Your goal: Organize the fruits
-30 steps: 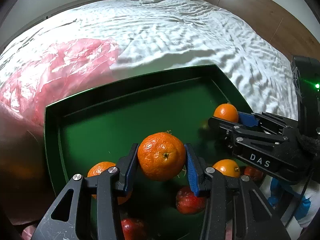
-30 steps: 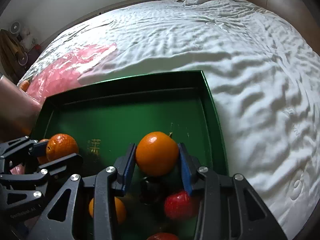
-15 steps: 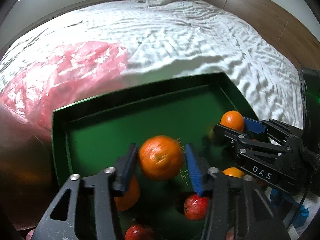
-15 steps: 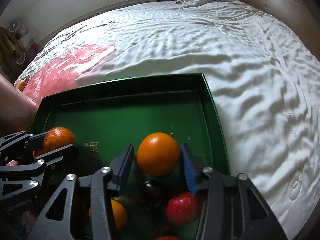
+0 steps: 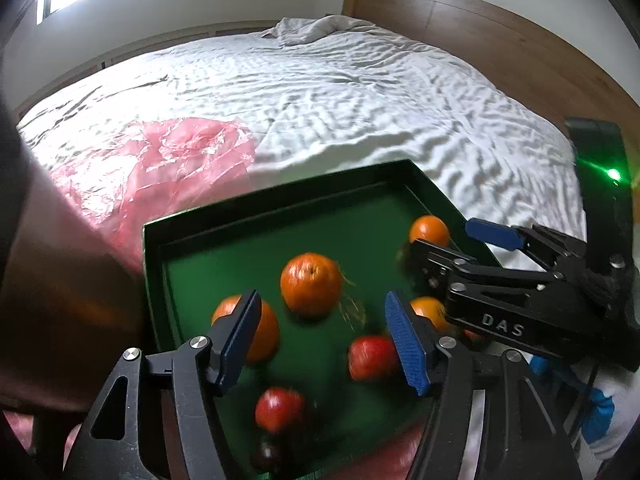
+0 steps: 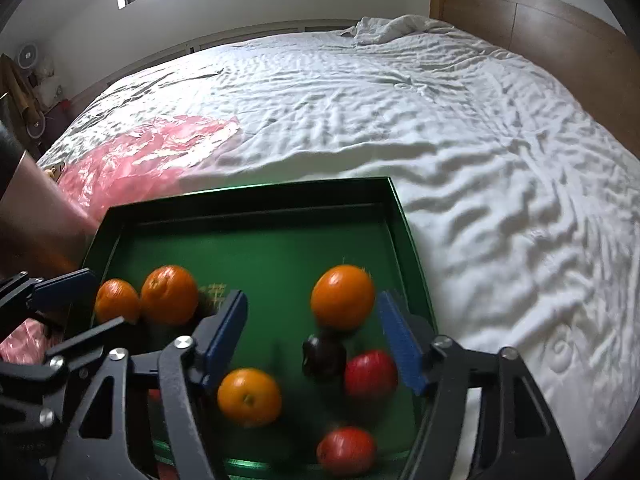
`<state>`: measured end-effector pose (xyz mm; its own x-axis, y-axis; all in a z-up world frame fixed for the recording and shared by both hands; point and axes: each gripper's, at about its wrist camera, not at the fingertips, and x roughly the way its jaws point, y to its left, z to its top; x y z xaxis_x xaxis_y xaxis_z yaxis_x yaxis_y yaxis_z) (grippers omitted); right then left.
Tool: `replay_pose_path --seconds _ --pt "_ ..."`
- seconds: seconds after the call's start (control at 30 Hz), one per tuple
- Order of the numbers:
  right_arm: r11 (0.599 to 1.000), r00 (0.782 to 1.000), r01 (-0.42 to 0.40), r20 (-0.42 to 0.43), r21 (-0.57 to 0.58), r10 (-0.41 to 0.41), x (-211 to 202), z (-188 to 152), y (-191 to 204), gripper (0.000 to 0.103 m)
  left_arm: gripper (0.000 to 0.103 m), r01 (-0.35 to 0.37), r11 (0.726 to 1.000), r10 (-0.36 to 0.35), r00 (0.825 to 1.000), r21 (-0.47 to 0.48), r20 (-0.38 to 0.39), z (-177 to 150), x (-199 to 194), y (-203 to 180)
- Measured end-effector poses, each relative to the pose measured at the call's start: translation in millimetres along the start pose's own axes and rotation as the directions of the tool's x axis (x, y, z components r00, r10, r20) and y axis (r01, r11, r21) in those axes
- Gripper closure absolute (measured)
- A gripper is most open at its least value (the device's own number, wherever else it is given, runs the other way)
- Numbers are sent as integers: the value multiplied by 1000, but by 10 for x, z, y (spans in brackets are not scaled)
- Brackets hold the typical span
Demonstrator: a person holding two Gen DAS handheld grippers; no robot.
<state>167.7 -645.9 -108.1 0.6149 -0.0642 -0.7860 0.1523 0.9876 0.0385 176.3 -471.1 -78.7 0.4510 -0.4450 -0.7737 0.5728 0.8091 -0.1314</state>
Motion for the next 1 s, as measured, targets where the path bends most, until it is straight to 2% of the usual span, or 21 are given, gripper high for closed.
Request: replay_pose_path --seconds 0.33,0.4,0.53,1.0 --pt "999 998 46 44 -3 -46 -477 -390 321 0 40 6 1000 -6 1000 25 23 -511 -602 49" --pt "999 998 43 51 -5 -43 -555 -478 413 0 38 -18 1000 18 999 22 30 -629 -726 120" --pt "1000 998 28 63 -12 -27 -692 -656 643 0 27 -47 999 47 998 -1 42 -833 -925 302" --pt "999 994 -23 109 -38 27 -864 -1037 1335 0 25 -147 983 156 985 -112 77 -1478 -1395 938"
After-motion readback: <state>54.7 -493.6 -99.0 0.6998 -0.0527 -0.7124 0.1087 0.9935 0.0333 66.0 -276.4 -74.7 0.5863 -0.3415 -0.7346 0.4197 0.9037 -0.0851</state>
